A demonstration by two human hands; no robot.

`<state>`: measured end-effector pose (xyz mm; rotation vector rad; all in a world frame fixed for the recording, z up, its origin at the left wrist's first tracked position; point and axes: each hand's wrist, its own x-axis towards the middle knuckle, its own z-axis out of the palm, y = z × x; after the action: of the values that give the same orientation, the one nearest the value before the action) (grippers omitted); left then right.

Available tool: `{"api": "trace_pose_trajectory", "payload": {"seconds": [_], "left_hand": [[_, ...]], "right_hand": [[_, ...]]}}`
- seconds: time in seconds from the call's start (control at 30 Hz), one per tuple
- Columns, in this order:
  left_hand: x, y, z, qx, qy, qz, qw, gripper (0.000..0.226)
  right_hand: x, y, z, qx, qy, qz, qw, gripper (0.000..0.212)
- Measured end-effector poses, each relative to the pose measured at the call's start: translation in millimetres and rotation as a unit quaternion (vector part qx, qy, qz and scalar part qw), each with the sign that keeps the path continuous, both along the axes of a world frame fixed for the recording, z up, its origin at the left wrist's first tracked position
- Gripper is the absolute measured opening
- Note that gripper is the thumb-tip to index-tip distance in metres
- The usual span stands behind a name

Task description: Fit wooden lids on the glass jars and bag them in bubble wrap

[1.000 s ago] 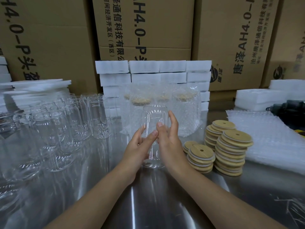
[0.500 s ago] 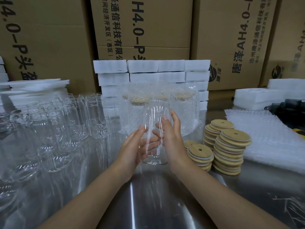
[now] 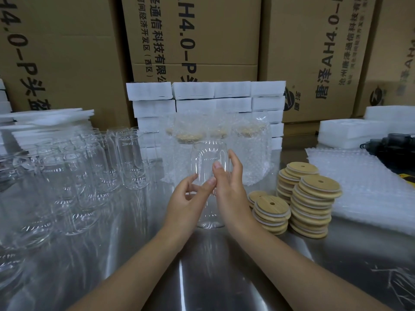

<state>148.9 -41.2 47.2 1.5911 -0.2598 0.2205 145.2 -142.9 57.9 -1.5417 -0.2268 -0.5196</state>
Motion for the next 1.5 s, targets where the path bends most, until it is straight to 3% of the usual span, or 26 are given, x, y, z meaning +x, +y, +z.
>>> {"api": "trace_pose_trajectory", "payload": {"seconds": [0.1, 0.23, 0.37, 0.5, 0.63, 0.83, 1.0, 1.1, 1.23, 1.33, 1.43, 1.5], "left_hand": [[-2, 0, 1, 0.041, -0.048, 0.034, 0.997, 0.103], [-2, 1, 0, 0.046, -0.054, 0.039, 0.997, 0.085], [2, 2, -1, 0.009, -0.050, 0.010, 0.999, 0.077], [7, 3, 0, -0.061, -0.032, -0.026, 0.997, 0.051], [9, 4, 4, -0.156, 0.028, -0.093, 0.983, 0.030], [8, 7, 8, -0.199, 0.088, -0.181, 0.959, 0.054], [7, 5, 5, -0.175, 0.119, -0.163, 0.964, 0.046], [4, 4, 6, -0.145, 0.118, -0.155, 0.970, 0.054], [0, 4, 3, -0.098, 0.113, -0.141, 0.979, 0.073], [0, 2, -1, -0.139, 0.108, -0.098, 0.980, 0.081], [4, 2, -1, -0.132, 0.030, -0.004, 0.991, 0.074], [6, 5, 0, -0.107, -0.002, 0.035, 0.994, 0.075]], "right_hand": [[1, -1, -1, -0.006, 0.004, -0.011, 1.000, 0.063], [3, -2, -3, -0.007, 0.000, -0.019, 1.000, 0.055], [5, -2, -1, 0.017, 0.008, -0.003, 1.000, 0.047], [5, -3, 4, 0.064, 0.018, 0.028, 0.997, 0.044], [3, -3, 8, 0.096, 0.041, 0.064, 0.993, 0.078], [3, -5, 9, 0.113, 0.065, 0.095, 0.987, 0.088], [-1, -4, 10, 0.127, 0.073, 0.098, 0.984, 0.059], [-4, -3, 10, 0.106, 0.067, 0.084, 0.989, 0.054], [-3, -1, 8, 0.010, 0.081, 0.033, 0.996, 0.059], [-10, -6, 19, -0.138, 0.095, 0.012, 0.986, 0.063], [-17, -23, 38, -0.379, 0.088, -0.070, 0.919, 0.064], [-22, -37, 50, -0.476, 0.124, -0.116, 0.863, 0.061]]}}
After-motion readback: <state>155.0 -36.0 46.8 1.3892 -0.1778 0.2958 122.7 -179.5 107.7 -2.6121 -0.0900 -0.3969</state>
